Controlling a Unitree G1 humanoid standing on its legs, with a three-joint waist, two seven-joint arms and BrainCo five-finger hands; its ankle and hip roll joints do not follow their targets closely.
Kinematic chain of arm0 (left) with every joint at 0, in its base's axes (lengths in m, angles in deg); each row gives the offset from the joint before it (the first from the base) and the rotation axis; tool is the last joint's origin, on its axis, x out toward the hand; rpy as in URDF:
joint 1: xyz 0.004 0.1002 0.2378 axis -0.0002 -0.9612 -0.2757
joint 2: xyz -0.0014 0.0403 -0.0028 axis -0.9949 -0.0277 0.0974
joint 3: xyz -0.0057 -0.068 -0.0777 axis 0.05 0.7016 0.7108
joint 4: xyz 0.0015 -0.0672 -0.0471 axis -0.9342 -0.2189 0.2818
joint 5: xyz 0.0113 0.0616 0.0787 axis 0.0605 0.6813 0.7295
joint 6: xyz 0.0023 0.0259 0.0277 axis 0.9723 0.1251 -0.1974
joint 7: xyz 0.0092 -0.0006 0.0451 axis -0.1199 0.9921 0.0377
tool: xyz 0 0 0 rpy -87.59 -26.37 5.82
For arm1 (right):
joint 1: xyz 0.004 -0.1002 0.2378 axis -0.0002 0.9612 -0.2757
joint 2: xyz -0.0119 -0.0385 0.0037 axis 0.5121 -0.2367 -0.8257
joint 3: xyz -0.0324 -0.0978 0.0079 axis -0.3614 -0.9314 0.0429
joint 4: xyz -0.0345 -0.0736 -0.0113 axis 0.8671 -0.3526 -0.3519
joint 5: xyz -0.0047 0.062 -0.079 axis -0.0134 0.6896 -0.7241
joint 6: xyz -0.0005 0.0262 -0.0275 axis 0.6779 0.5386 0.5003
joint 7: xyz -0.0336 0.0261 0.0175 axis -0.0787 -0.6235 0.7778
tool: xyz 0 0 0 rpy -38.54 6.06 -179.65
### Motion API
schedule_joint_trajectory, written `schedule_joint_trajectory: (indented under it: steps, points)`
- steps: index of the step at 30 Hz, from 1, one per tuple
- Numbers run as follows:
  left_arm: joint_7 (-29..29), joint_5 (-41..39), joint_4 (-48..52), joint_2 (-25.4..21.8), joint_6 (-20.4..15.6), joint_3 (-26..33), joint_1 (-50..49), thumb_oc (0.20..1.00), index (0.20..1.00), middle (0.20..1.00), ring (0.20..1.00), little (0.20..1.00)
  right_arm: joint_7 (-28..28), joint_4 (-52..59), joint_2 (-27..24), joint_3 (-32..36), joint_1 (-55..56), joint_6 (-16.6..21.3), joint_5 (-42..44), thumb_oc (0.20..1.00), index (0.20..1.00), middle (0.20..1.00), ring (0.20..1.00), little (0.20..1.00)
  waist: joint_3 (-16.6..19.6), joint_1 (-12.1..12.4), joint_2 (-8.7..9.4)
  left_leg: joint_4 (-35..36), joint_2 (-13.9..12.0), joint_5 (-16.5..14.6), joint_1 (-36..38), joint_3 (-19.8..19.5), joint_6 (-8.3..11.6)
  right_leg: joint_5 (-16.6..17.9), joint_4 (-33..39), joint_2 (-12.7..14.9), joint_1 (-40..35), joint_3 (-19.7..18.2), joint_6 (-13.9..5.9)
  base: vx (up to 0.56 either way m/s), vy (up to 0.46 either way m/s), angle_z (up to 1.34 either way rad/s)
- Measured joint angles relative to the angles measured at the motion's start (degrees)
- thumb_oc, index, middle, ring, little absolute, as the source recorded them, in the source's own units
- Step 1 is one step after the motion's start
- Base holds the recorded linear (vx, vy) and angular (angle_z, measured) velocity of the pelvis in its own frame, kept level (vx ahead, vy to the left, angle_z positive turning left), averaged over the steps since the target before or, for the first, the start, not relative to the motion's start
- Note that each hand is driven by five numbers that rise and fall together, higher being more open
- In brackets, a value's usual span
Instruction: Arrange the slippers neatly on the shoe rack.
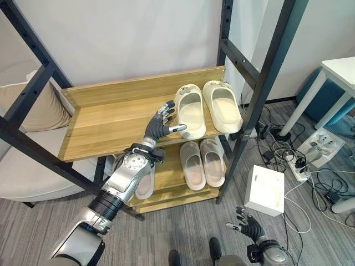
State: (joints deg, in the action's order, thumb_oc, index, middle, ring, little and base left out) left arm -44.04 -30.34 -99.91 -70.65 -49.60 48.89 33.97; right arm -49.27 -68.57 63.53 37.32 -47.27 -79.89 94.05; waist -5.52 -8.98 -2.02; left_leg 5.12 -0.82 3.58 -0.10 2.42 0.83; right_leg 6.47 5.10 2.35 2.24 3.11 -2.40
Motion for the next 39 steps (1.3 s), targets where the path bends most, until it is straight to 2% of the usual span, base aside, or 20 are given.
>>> schedule_joint_trajectory:
  steps: [3,8,11,17,20,22,24,25,26,28,29,30,32,35,38,39]
  points:
    - [0.63,-3.77,0.0,2.5,-0.58,-0.53,0.1,1.0,1.0,1.0,1.0,1.0,-0.01,-0.03,0.01,-0.49,0.19,-0.53,0.0,1.0,1.0,1.0,1.0,1.0,0.01,-0.2,0.01,0.0,0.01,-0.05,0.02,0.21,-0.07,0.04,0.0,0.02,0.06,-0.2,-0.05,-0.01,0.008,-0.03]
    - [2.45,-3.2,-2.52,4.01,-1.44,-0.74,2.1,1.0,1.0,1.0,1.0,1.0,-0.09,-0.71,0.34,-1.99,-0.24,-0.59,0.0,1.0,1.0,1.0,1.0,1.0,0.22,-0.04,0.2,-0.01,0.15,0.01,0.19,1.06,-0.13,0.22,-0.01,0.11,0.06,-0.65,-0.24,-0.03,0.012,-0.03]
    - [3.67,0.09,-6.53,3.51,-1.55,0.07,2.64,1.0,1.0,1.0,1.0,1.0,-0.13,-2.31,0.97,-2.04,-0.98,-0.53,0.0,1.0,1.0,1.0,1.0,1.0,0.76,-0.17,0.45,0.0,0.14,-0.02,0.27,1.31,-0.16,0.31,-0.01,0.12,0.14,-1.07,-0.32,-0.03,0.0,-0.07]
    - [7.2,7.71,-6.13,3.48,-1.6,3.27,2.71,1.0,1.0,1.0,1.0,1.0,-1.01,-2.91,0.93,-2.01,-1.14,-0.43,0.0,1.0,1.0,1.0,1.0,1.0,1.24,-0.17,0.96,0.0,0.05,-0.01,0.32,1.1,-0.16,0.35,0.0,0.04,0.06,-1.01,-0.28,-0.03,0.0,0.0]
    - [8.57,11.74,2.97,2.78,-1.49,3.43,1.31,1.0,1.0,1.0,1.0,1.0,-1.31,-3.59,0.9,-1.99,-1.56,-0.4,-0.01,1.0,1.0,1.0,1.0,1.0,1.24,0.66,1.16,-0.01,0.04,0.18,0.16,0.15,-0.23,0.41,0.0,0.09,-0.19,-0.01,-0.19,-0.02,0.003,0.14]
    - [8.18,14.26,9.54,1.74,-3.01,3.16,1.15,1.0,1.0,1.0,1.0,1.0,-1.3,-4.58,0.93,-2.08,-1.85,-0.19,-0.01,1.0,1.0,1.0,1.0,1.0,1.3,1.21,1.36,0.0,0.04,0.2,0.23,-0.32,-0.21,0.15,0.0,0.1,-0.48,0.34,-0.21,-0.01,0.005,0.13]
    - [6.87,14.36,16.78,-0.44,-3.15,2.86,0.38,1.0,1.0,1.0,1.0,1.0,-1.19,-4.52,1.0,-2.17,-2.4,0.1,0.0,1.0,1.0,1.0,1.0,1.0,1.29,1.95,1.36,0.0,0.04,0.18,0.26,-0.58,-0.22,0.13,0.0,0.1,-0.64,0.68,-0.2,0.0,0.007,0.09]
    - [3.88,14.36,23.04,-2.52,-5.15,1.73,-0.12,1.0,1.0,1.0,1.0,1.0,-1.05,-4.58,0.98,-2.14,-2.18,0.34,0.0,1.0,1.0,1.0,1.0,1.0,1.28,2.08,1.44,-0.01,0.05,0.21,0.33,-1.05,-0.2,0.03,-0.01,0.14,-0.91,1.18,-0.21,0.0,0.006,0.16]
    - [2.53,14.31,24.99,-3.41,-5.54,0.98,-0.15,1.0,1.0,1.0,1.0,1.0,-0.98,-4.58,0.96,-2.14,-2.13,0.34,-0.01,1.0,1.0,1.0,1.0,1.0,1.33,2.16,1.42,-0.01,0.08,0.24,0.4,-1.43,-0.17,0.01,-0.01,0.15,-1.12,1.49,-0.23,0.01,0.006,0.19]
    - [-1.76,14.02,29.71,-6.42,-6.31,-1.84,-0.5,1.0,1.0,1.0,1.0,1.0,-0.6,-4.76,1.03,-2.23,-2.25,0.39,-0.01,1.0,1.0,1.0,1.0,1.0,1.8,2.66,1.42,0.0,0.09,0.2,0.33,-1.82,-0.22,-0.22,0.0,0.17,-1.18,1.73,-0.23,-0.01,0.01,0.09]
    - [-5.92,14.01,33.03,-8.76,-6.41,-5.32,-0.54,1.0,1.0,1.0,1.0,1.0,-0.19,-5.04,1.19,-2.17,-2.29,0.41,-0.01,1.0,1.0,1.0,1.0,1.0,1.92,2.84,1.49,-0.01,0.07,0.18,0.2,-1.85,-0.27,-0.22,-0.01,0.12,-1.07,1.74,-0.22,-0.02,0.008,0.03]
    - [-8.26,13.41,33.89,-8.69,-6.43,-7.69,-1.02,1.0,1.0,1.0,1.0,1.0,0.05,-5.3,1.18,-2.27,-2.37,0.38,-0.01,1.0,1.0,1.0,1.0,1.0,2.02,3.38,1.37,0.0,0.09,0.12,0.18,-1.97,-0.35,-0.22,-0.01,0.13,-1.09,1.81,-0.22,0.0,0.0,0.0]
    - [-12.67,11.55,33.91,-7.71,-5.48,-12.71,-4.66,1.0,1.0,1.0,1.0,1.0,0.29,-6.47,1.4,-2.54,-2.82,0.39,-0.04,1.0,1.0,1.0,1.0,1.0,2.37,3.57,1.02,-0.01,0.15,0.1,0.19,-1.89,-0.37,-0.23,-0.01,0.19,-1.01,1.73,-0.21,0.0,0.0,0.0]
    - [-16.22,11.57,30.34,-7.02,-3.88,-13.98,-7.19,1.0,1.0,1.0,1.0,1.0,0.71,-6.82,1.38,-2.77,-3.15,0.3,-0.06,1.0,1.0,1.0,1.0,1.0,2.48,3.69,0.85,0.0,0.03,-0.21,0.15,-1.98,0.02,-0.22,-0.01,0.06,-1.01,1.77,-0.19,0.0,0.0,0.0]
    - [-18.16,13.29,21.79,-4.64,-3.03,-15.11,-11.71,1.0,1.0,1.0,1.0,1.0,0.86,-6.82,0.8,-2.48,-3.67,0.32,-0.06,1.0,1.0,1.0,1.0,1.0,2.8,3.46,0.38,0.0,0.04,-0.22,0.19,-1.88,0.02,-0.28,-0.01,0.09,-0.95,1.64,-0.09,0.0,0.003,-0.01]
    - [-18.44,14.51,18.91,-4.39,-1.74,-15.25,-13.05,1.0,1.0,1.0,1.0,1.0,0.81,-6.82,0.8,-2.25,-3.78,0.32,-0.06,1.0,1.0,1.0,1.0,1.0,2.75,3.29,0.43,0.01,0.01,-0.22,0.16,-1.84,0.02,-0.48,-0.01,0.04,-0.91,1.6,0.2,-0.01,0.012,-0.04]
